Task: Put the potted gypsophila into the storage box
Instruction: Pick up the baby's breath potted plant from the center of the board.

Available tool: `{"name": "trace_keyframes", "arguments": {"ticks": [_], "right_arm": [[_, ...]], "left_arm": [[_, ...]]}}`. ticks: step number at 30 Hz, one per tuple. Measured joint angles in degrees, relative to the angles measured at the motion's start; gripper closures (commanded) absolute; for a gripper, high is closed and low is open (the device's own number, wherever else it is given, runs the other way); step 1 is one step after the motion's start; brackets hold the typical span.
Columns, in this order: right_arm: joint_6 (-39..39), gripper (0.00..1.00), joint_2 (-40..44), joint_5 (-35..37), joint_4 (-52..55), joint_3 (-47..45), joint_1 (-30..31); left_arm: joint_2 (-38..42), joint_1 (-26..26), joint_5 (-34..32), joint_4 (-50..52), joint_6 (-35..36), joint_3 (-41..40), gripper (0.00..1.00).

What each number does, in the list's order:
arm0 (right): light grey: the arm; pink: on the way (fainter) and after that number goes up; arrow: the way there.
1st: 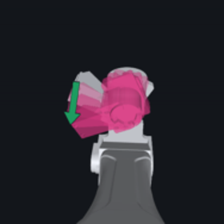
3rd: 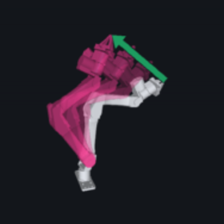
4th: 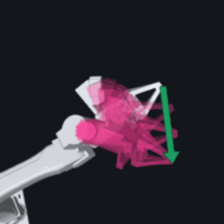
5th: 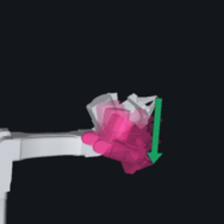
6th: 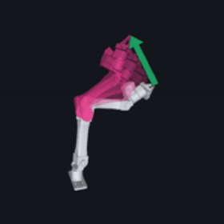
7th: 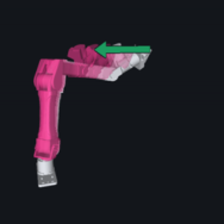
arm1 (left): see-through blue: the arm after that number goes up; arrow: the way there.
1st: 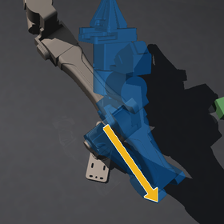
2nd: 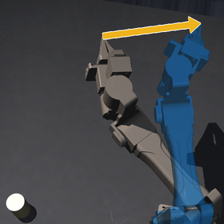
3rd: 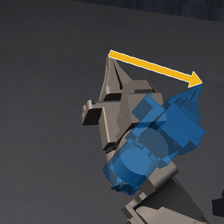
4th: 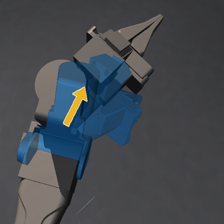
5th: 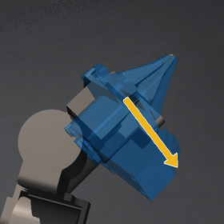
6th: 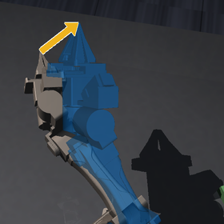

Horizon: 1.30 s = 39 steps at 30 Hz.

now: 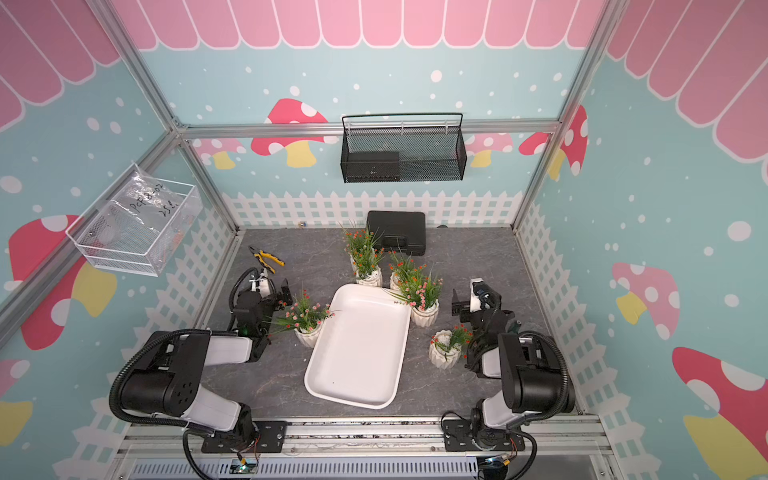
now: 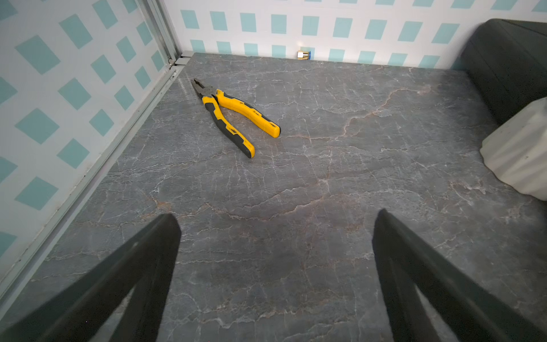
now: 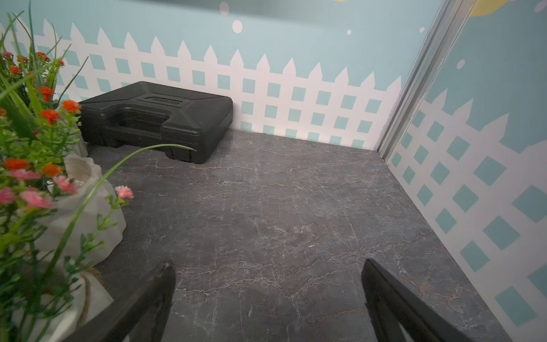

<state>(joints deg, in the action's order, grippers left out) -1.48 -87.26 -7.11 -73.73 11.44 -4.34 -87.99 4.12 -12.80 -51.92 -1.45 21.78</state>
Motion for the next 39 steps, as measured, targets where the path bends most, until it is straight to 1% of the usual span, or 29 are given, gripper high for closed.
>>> {"name": "trace_keyframes", "arguments": {"ticks": [9, 14, 21, 22, 25, 27, 28, 30, 32, 34, 35, 37, 39], "right_arm": [[0.0, 0.0, 0.0, 0.0, 0.0, 0.0, 0.0], [0.0, 0.01, 0.0, 0.0, 0.0, 0.0, 0.0], [0.0, 0.01, 0.0, 0.0, 0.0, 0.0, 0.0], [0.0, 0.03, 0.0, 0.0, 0.0, 0.0, 0.0], [0.2, 0.13, 0.0, 0.2, 0.0, 0.0, 0.0], [0.0, 0.15, 1.0, 0.9, 1.1, 0.0, 0.0], [-0.3, 0.17, 3.1, 1.8, 3.1, 0.0, 0.2], [-1.6, 0.2, 10.3, 4.3, 8.7, 0.0, 0.3], [-4.7, 0.23, 21.3, 7.5, 17.8, 1.8, 0.3], [-7.8, 0.23, 30.4, 9.6, 27.2, 5.8, 0.3], [-9.4, 0.23, 34.3, 10.1, 32.2, 8.4, 0.3], [-11.8, 0.22, 40.2, 10.0, 41.3, 13.4, 0.3], [-13.6, 0.23, 44.1, 8.9, 50.1, 17.9, 0.3]], "left_arm": [[0.0, -0.1, 0.7, 0.1, 0.0, 0.0, 0.01], [0.0, -2.1, 2.8, 1.3, -0.5, 0.1, 0.01], [0.0, -2.5, 4.3, 2.3, -0.9, 0.1, 0.01], [0.0, -2.5, 4.5, 2.4, -0.9, 0.1, 0.01], [0.0, -2.5, 4.5, 2.4, -1.0, 0.1, 0.01], [1.0, -2.5, 3.7, 4.3, -1.4, 0.3, 0.02], [2.7, -2.5, 2.9, 7.0, -1.7, 0.5, 0.02], [8.5, -2.3, 0.9, 12.3, -2.4, 1.2, 0.02], [17.1, -1.5, -2.0, 18.9, -4.3, 2.6, 0.04], [25.4, -0.2, -4.1, 26.3, -7.4, 5.8, 0.08], [29.4, 0.9, -5.4, 30.7, -9.1, 8.2, 0.08], [35.6, 3.5, -7.1, 37.7, -13.4, 12.8, 0.09], [40.5, 5.7, -6.5, 43.7, -18.4, 16.1, 0.09]]}}
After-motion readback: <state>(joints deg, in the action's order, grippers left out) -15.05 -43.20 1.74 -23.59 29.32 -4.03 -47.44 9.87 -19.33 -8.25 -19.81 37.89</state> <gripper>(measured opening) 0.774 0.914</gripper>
